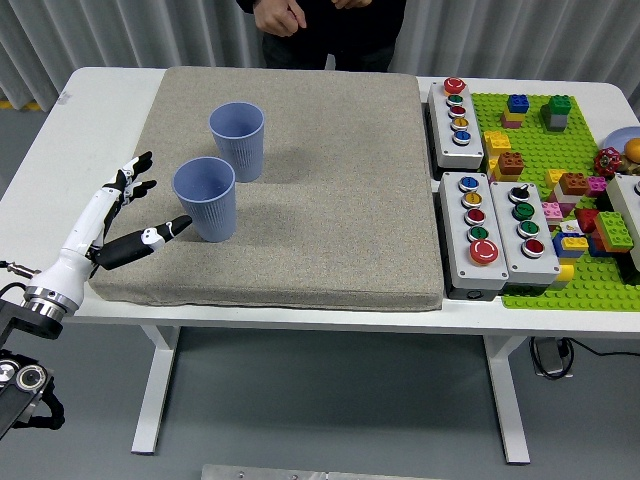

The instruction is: Pick cup pour cup place

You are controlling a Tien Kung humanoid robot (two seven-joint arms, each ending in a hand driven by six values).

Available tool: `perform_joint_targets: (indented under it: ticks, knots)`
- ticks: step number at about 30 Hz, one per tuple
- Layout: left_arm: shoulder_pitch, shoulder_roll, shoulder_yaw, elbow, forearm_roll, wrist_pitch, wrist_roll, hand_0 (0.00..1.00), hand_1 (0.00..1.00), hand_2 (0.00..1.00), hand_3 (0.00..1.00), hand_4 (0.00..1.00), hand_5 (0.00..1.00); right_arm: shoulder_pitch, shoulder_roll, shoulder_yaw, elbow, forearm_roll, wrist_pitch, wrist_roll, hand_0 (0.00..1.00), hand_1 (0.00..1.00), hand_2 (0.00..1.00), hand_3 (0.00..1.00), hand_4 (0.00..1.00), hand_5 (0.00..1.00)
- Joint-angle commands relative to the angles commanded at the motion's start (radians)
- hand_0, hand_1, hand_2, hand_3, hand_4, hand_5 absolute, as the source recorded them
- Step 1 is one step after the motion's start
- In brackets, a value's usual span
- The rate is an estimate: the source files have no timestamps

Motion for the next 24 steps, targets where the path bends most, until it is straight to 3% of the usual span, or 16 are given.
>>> perform_joint_targets:
  ticks: [4,11,23,24]
  knots:
    - [-0.006,-0.007,0.006,0.022,0.007,0.011,0.002,0.879,0.904,0.998,0.998,0.998,0.564,0.000,0.000,-0.002,0.000,0.000,0.000,0.000,0.686,0.637,0.589,0.570,0.002,0.159]
    - [-0.043,-0.052,0.018,0.116,0.018,0.044,-0.014,0.887,0.909,0.998,0.998,0.998,0.564,-0.002,0.001,-0.013,0.000,0.014,-0.005,0.003,0.687,0.637,0.589,0.570,0.002,0.158]
    - [-0.090,-0.105,0.057,0.210,0.000,0.051,-0.029,0.902,0.916,0.998,0.998,0.998,0.571,-0.008,0.006,-0.017,0.001,0.017,-0.007,0.001,0.687,0.637,0.589,0.570,0.002,0.154]
    - [-0.093,-0.108,0.059,0.214,0.000,0.051,-0.029,0.962,0.932,0.998,0.998,0.998,0.567,-0.008,0.006,-0.017,0.001,0.016,-0.007,0.001,0.687,0.637,0.589,0.570,0.002,0.154]
